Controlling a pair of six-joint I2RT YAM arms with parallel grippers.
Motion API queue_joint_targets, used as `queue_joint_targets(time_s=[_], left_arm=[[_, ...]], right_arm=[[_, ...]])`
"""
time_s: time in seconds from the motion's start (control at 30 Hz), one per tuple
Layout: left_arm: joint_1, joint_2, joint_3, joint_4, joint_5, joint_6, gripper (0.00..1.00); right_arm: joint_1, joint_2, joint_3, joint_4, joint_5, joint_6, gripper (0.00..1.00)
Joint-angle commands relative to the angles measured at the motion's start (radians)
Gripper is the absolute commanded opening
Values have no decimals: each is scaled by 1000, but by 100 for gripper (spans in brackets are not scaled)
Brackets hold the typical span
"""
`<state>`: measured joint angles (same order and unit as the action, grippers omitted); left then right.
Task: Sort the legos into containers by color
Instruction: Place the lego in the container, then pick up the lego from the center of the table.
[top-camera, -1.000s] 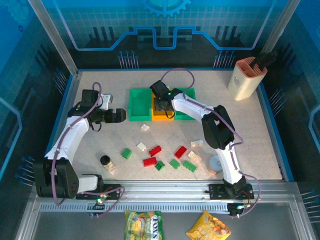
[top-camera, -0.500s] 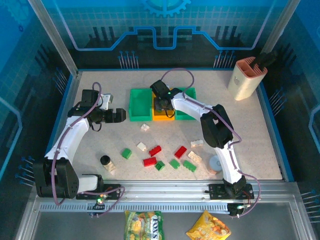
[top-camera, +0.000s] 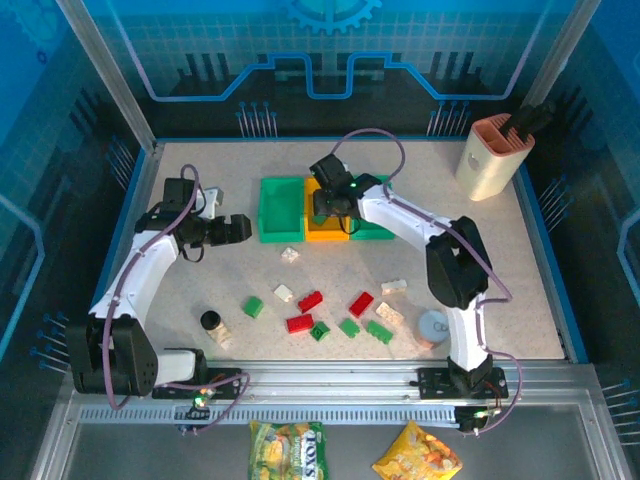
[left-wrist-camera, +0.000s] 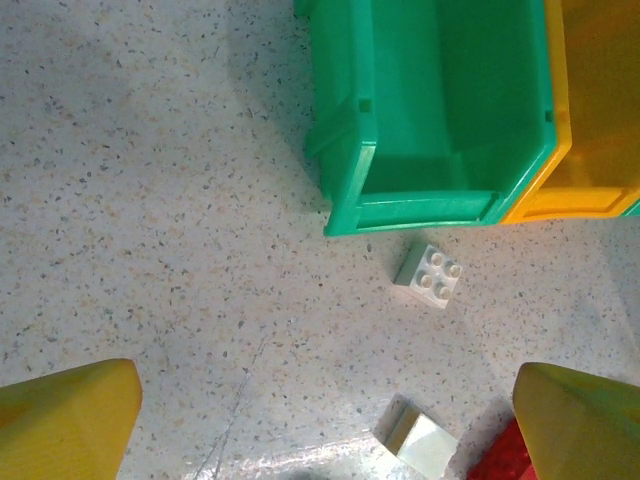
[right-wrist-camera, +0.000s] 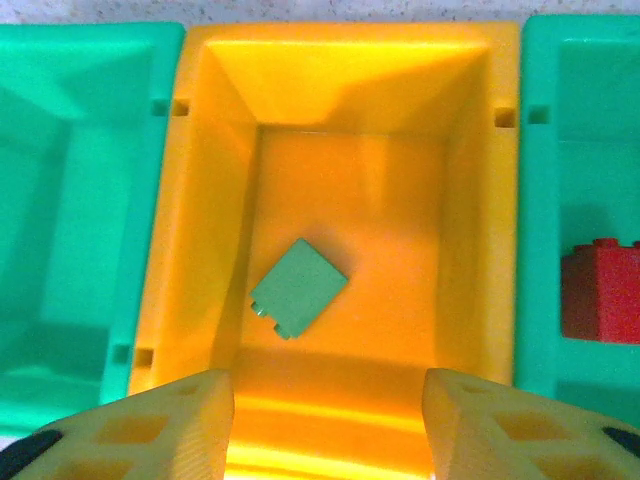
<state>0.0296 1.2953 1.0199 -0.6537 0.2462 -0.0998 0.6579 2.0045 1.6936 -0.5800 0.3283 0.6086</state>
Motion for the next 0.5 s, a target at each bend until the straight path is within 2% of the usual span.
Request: queue_joint_targets(time_s=[0.0, 0.2, 0.47], left_arm=[[-22, 27, 66, -77, -40, -57, 95], [-102, 47, 87, -98, -83, -114, 89], [-267, 123, 61, 4, -100, -163, 76]], right_arm=[[-9, -84, -51, 19, -15, 3, 53], [-24, -194, -160, 54, -21, 15, 53], [-70, -343, -325, 79, -16, 26, 53]])
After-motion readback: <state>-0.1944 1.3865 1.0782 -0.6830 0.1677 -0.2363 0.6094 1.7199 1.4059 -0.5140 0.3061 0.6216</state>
